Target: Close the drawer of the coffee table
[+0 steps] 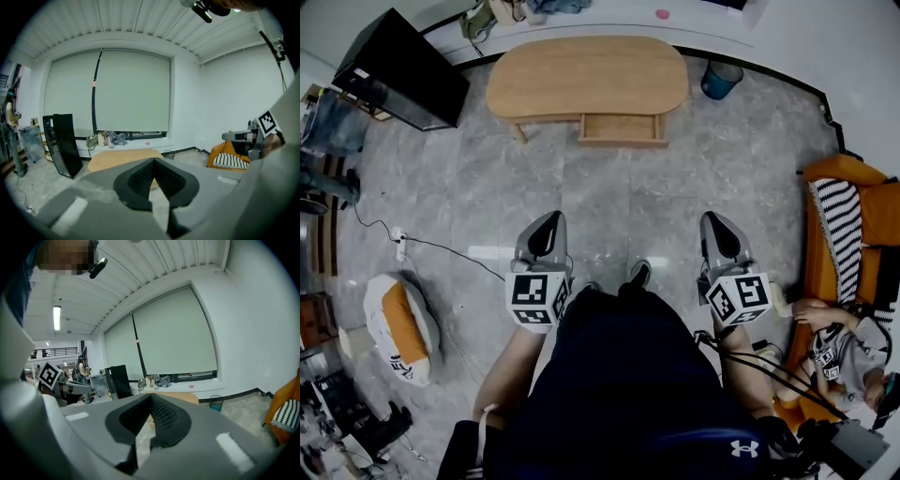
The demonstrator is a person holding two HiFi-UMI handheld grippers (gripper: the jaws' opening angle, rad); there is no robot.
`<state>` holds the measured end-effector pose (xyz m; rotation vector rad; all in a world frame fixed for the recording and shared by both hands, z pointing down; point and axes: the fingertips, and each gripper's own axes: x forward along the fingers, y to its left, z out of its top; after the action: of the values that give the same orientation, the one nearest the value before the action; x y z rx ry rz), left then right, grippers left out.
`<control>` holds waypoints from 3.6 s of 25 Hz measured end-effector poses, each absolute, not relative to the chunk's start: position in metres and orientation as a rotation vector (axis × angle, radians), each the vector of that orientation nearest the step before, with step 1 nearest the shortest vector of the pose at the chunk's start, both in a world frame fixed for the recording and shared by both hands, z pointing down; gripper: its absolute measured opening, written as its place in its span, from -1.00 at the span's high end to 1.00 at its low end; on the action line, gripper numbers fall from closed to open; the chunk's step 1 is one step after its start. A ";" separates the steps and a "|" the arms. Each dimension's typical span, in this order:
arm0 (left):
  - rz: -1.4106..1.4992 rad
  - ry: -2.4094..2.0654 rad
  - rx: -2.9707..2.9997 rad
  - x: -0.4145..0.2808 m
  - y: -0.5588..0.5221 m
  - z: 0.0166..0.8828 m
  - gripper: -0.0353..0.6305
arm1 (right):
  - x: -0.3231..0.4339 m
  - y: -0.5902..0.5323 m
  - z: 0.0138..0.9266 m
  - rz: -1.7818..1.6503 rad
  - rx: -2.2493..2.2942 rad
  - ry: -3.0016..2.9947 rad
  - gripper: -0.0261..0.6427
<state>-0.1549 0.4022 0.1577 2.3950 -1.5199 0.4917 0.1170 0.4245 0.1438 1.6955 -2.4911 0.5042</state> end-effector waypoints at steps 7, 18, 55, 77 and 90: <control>0.530 -1.511 2.338 -0.130 0.404 0.176 0.89 | 0.136 0.410 0.160 0.566 1.636 -2.502 0.92; 0.542 -1.459 2.308 -0.141 0.344 0.204 0.89 | 0.135 0.360 0.188 0.642 1.660 -2.422 0.92; 0.745 -1.414 2.325 -0.157 0.044 0.255 0.89 | 0.134 0.085 0.252 0.737 1.701 -2.243 0.92; 1.001 -1.275 2.415 -0.110 -0.029 0.376 0.89 | 0.176 0.023 0.392 0.761 1.454 -2.132 0.92; 1.178 -1.031 2.307 -0.146 -0.025 0.549 0.89 | 0.174 0.030 0.536 0.891 1.401 -1.992 0.92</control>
<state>-0.1459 -0.0250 0.5485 2.3068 -1.0309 1.1780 0.1742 0.0300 0.5358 1.4010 -1.9919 0.8911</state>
